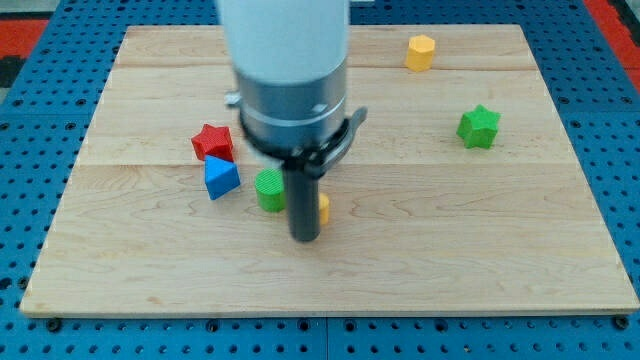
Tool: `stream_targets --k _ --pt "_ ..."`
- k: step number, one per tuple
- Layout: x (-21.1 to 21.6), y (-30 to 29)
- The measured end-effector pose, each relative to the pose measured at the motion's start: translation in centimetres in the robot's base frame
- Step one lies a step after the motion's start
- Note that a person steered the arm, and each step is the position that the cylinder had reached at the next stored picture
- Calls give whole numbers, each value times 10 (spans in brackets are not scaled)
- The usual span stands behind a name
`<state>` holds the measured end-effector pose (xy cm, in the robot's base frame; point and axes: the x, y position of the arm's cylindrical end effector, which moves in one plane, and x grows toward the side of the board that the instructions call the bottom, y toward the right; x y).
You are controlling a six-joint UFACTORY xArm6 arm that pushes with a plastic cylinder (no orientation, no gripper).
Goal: Move the green star towards the center
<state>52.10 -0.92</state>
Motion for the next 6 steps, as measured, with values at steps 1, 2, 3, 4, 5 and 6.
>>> stream_targets --k 1,2,3,4,5,6 --pt "-23 29" --pt "-12 127" --pt "-41 235" --pt "-90 231" --pt "-110 235" --pt "-129 200"
